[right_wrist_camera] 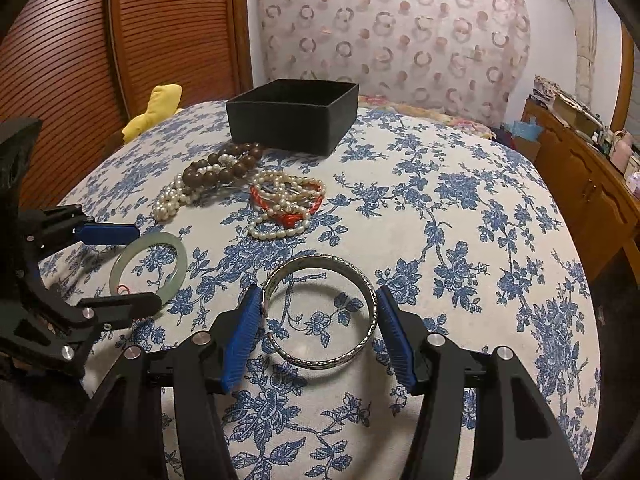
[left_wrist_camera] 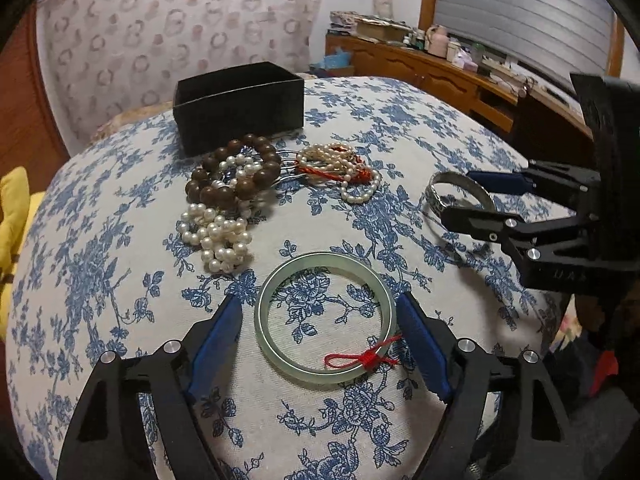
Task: Organize jewelry
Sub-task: 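Grasp and lift the jade bangle with left tool while right tool grasps the silver bangle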
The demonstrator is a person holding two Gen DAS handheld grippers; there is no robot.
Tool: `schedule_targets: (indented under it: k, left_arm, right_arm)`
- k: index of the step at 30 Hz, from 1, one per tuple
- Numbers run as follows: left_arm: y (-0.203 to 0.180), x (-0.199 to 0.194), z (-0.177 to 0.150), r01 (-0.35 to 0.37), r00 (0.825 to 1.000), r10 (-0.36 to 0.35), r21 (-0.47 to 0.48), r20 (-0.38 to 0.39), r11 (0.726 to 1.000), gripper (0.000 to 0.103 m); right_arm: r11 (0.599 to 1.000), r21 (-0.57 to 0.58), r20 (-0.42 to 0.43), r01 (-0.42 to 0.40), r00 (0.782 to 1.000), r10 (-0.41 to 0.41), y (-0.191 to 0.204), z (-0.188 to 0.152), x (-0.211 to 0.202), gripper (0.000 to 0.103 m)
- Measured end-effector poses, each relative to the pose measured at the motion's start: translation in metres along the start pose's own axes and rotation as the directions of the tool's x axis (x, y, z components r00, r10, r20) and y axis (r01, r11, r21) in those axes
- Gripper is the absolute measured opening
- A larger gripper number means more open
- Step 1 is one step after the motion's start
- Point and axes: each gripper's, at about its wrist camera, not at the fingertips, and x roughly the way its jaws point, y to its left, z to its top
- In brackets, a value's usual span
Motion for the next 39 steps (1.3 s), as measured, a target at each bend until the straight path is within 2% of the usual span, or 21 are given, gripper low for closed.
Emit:
schedule_targets:
  k: [2, 20, 22, 26, 32, 39]
  left_arm:
    - [-0.003, -0.001, -0.002, -0.013, 1.0, 0.013, 0.017, 0.007, 1.0, 0.069]
    - [-0.003, -0.002, -0.005, -0.026, 1.0, 0.026, 0.036, 0.007, 0.999, 0.073]
    - [-0.004, -0.003, -0.005, -0.019, 1.0, 0.018, 0.039, 0.011, 0.999, 0.069]
    - [0.0, -0.003, -0.002, -0.005, 1.0, 0.004, 0.036, 0.016, 0.999, 0.069]
    - [0.012, -0.009, 0.016, 0.001, 0.998, -0.001, 0.007, 0.067, 1.0, 0.069]
    - [0.04, -0.006, 0.055, -0.043, 0.992, 0.045, -0.019, 0.121, 0.999, 0.069]
  right_arm:
    - [1.0, -0.004, 0.0, -0.004, 1.0, 0.004, 0.001, 0.001, 0.0, 0.06]
    - [1.0, -0.015, 0.003, -0.004, 1.0, 0.004, 0.005, 0.003, 0.0, 0.06]
    - [1.0, -0.017, 0.004, -0.004, 1.0, 0.004, 0.005, 0.003, 0.0, 0.06]
    - [1.0, -0.017, 0.01, -0.006, 1.0, 0.006, 0.005, 0.003, 0.0, 0.06]
    - [0.999, -0.033, 0.027, -0.004, 1.0, 0.005, 0.004, 0.016, 0.0, 0.06]
    - [0.999, -0.04, 0.063, 0.017, 0.998, -0.015, -0.001, 0.046, 0.01, 0.06]
